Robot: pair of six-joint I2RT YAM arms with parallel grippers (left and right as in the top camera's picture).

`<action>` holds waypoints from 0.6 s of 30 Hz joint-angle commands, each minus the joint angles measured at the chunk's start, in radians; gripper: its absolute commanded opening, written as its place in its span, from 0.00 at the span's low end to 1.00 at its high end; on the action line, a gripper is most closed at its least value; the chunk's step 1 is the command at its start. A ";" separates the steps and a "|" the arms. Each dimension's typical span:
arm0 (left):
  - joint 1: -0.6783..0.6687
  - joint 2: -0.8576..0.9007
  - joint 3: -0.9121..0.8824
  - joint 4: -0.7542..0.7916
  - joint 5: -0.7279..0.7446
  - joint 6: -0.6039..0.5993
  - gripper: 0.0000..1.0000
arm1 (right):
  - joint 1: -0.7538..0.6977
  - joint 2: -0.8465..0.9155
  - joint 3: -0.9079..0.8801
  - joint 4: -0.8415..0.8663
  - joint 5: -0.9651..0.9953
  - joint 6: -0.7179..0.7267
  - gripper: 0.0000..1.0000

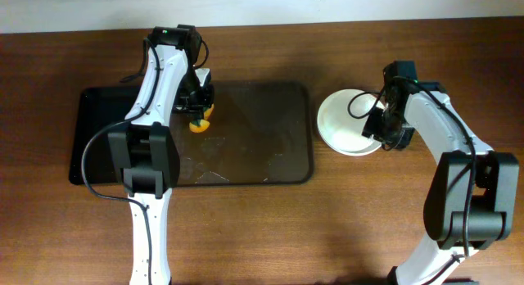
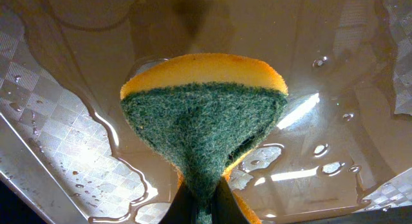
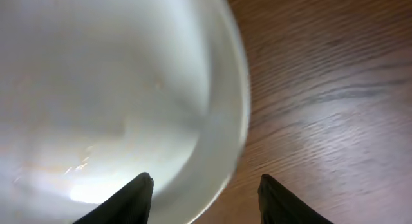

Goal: Clean dirty plates on tray and stack at the side
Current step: 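Lift the cream plate with the right gripper and place it on the stack, then move the sponge with the left gripper and drop it in the black tray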

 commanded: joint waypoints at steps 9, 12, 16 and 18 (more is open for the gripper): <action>-0.002 -0.003 0.011 -0.042 -0.047 0.015 0.01 | 0.062 -0.311 0.097 -0.025 -0.162 -0.064 0.67; 0.016 -0.043 0.011 -0.116 -0.214 -0.086 0.01 | 0.061 -0.324 0.097 -0.068 -0.158 -0.072 0.67; 0.083 -0.186 0.011 -0.116 -0.228 -0.124 0.01 | 0.061 -0.324 0.097 -0.061 -0.158 -0.086 0.72; 0.130 -0.226 0.011 -0.087 -0.324 -0.205 0.01 | 0.061 -0.324 0.097 -0.061 -0.158 -0.086 0.75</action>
